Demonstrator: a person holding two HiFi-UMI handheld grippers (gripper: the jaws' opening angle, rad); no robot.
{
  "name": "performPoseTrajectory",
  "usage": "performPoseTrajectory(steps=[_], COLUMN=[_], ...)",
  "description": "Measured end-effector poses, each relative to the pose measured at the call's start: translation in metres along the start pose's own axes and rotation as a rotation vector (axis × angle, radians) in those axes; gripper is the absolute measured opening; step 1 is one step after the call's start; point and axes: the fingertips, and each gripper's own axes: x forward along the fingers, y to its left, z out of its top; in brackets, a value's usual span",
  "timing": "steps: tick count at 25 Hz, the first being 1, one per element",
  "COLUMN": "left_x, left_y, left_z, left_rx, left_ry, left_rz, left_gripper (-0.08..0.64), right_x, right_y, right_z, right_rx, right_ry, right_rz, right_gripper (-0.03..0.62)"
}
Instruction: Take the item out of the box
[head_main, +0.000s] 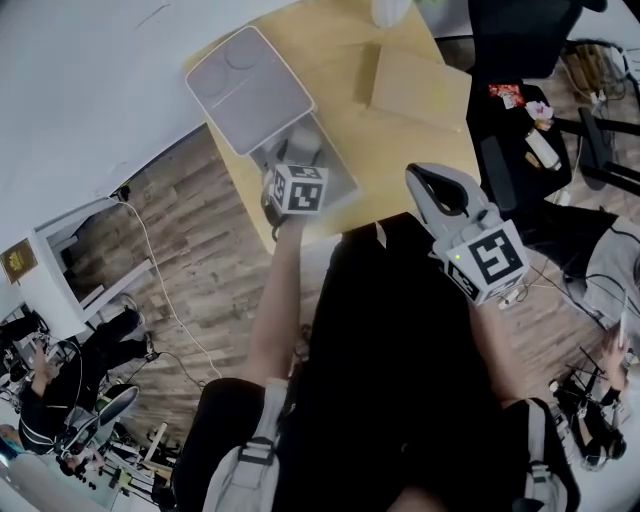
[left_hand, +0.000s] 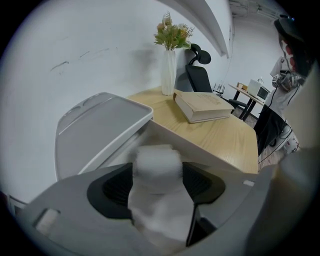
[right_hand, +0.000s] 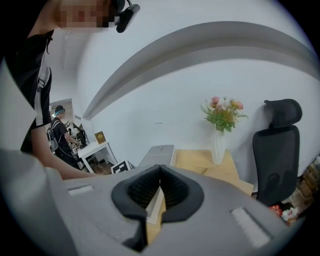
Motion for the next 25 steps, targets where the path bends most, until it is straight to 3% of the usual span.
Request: performPoseTrajectory(steps=[25], left_x=[0.0006], left_y=[0.0036], left_z=[0.0001], left_rx=[0.009], left_ry=[0.001], left_rz=[0.016], left_gripper=[0.275], right_x=[-0.0025], right_y=[0.0033], right_z=[-0.0040], right_rx=[0.001], right_ry=[0.006], right_rz=[-0.009], right_gripper=[0.003])
